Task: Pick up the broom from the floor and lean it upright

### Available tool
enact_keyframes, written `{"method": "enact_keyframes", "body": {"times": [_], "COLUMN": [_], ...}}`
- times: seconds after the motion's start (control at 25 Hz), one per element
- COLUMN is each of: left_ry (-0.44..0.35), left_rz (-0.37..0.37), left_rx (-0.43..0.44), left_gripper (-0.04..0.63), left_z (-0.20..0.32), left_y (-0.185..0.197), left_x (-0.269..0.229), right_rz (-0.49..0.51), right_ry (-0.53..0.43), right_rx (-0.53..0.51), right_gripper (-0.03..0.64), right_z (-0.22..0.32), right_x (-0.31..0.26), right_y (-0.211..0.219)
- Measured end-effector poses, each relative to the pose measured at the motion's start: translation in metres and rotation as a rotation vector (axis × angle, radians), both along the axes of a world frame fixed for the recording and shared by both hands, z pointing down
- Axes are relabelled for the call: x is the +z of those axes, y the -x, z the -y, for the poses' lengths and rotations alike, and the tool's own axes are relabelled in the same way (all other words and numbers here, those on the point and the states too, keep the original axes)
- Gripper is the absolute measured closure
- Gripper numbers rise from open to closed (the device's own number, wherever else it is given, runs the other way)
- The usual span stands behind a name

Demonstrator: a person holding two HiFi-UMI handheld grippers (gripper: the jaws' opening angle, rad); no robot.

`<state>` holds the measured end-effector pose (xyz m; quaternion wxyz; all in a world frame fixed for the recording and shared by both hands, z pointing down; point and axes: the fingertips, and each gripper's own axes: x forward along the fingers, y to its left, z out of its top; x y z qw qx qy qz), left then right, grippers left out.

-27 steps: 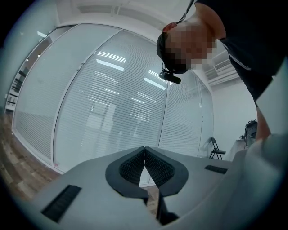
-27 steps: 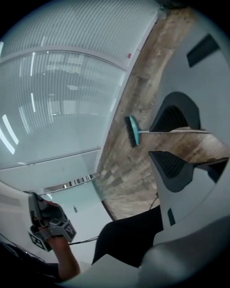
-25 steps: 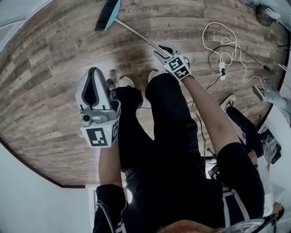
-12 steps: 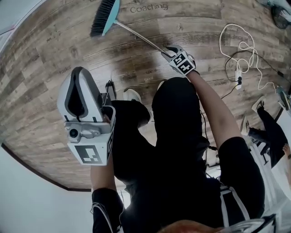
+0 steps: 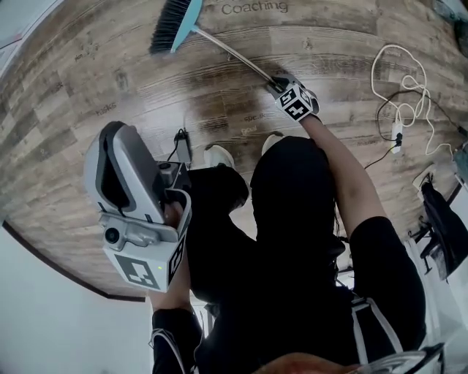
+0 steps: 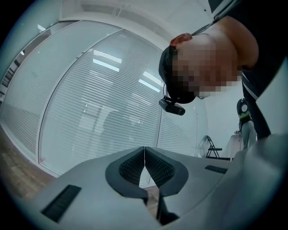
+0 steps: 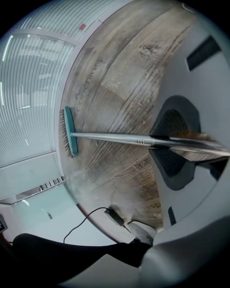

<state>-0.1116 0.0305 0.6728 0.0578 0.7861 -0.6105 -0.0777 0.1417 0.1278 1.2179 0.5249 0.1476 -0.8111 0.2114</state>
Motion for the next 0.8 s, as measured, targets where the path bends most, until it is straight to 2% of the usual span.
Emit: {"method": "enact_keyframes", "body": {"times": [0.16,0.28,0.36,0.44,0.56,0.68,0.8], "left_ry": [0.016,0.049,0.086,0.119,0.149,0.177,0.197], "left_rz": [0.033,0.065,0.071,0.057,-0.005,-0.053,-0.009], "left_rx": [-0.011,-0.001,0.016,0.039,0.068,0.057,0.075], "left_gripper": [0.577,0.577,0.577,0.577,0.577,0.577,0.577], "left_z": [-0.008,-0.014,-0.018,-0.023,-0.035,-0.042,-0.051], "left_y": [0.003,-0.001,-0.009,-0.019,-0.03,-0.035,-0.044], "left_x": [0.003,0.007,0.008,0.004,-0.019,-0.047,-0.075], "right_rz": [0.03,0.001,-0.007,-0.009,-0.023,-0.019,-0.078], "right_ry": [0.054,0.033,0.01,0.028,0.09,0.121,0.129], "right_rx": [0.093,0.092,0.089,0.113,0.163,0.179,0.144], "right_gripper": [0.532,0.534,0.534,0.535,0.535,0.534,0.535], "right_z": [0.003,0.021,0.032,0.033,0.03,0.028,0.019], "right_x": [0.001,-0.02,-0.05,-0.087,-0.144,-0.196,-0.234], "right_y": [-0.007,-0.011,-0.008,-0.005,0.002,0.014,0.009]}}
